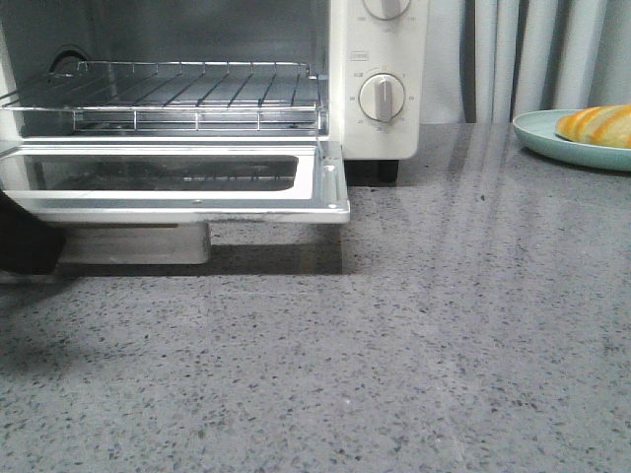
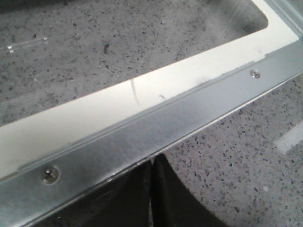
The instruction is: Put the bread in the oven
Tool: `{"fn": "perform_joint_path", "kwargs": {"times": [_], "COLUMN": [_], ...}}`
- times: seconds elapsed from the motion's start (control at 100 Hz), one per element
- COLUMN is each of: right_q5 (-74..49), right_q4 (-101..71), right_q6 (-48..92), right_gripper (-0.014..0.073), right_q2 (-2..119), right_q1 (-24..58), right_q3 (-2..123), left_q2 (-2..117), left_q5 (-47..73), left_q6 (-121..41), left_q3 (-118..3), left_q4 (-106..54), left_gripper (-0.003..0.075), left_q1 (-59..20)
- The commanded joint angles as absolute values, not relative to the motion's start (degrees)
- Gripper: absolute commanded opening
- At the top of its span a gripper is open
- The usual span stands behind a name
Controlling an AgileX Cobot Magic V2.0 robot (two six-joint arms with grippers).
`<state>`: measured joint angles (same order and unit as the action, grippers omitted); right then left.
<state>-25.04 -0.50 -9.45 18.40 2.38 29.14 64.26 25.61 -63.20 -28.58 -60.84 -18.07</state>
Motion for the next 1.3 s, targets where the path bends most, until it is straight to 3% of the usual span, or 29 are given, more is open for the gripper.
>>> {"fn": "perform_joint_path", "kwargs": {"times": [0.0, 0.21, 0.43, 0.81, 0.9, 1.1, 1.29], "right_q5": [-21.7, -21.8, -19.5, -27.8, -29.8, -31.7, -30.7], "right_q4": [0.0, 0.0, 2.7, 2.8, 4.4, 7.2, 11.4], "right_q6": [-9.0, -9.0, -9.0, -9.0, -9.0, -9.0, -10.1], "right_gripper": [-0.0060, -0.0059, -0.0059, -0.0052, 0.0009, 0.0294, 0.0308], "right_q2": [20.5, 24.6, 28.9, 54.4, 61.8, 77.9, 89.2], "right_q1": [2.1, 2.1, 2.1, 2.1, 2.1, 2.0, 2.0], "right_q3": [32.1, 35.6, 39.2, 60.3, 66.0, 75.9, 80.9], "left_q2": [63.3, 60.6, 48.6, 24.5, 22.4, 21.0, 21.0], "left_q5": [25.0, 30.6, 32.7, 33.3, 33.3, 35.3, 37.6], "left_q6": [-61.7, -61.7, -61.7, -61.7, -61.7, -61.7, -61.7], "left_q3": [-30.7, -30.8, -30.9, -30.9, -30.9, -30.9, -30.9], "left_q4": [-63.4, -63.4, -63.5, -63.9, -63.9, -63.9, -63.9], "left_gripper": [-0.0022, -0.0022, -0.0022, -0.0022, -0.0021, -0.0021, -0.0022], "left_q1": [-17.9, -17.9, -17.9, -17.9, -17.9, -17.9, -17.9]}}
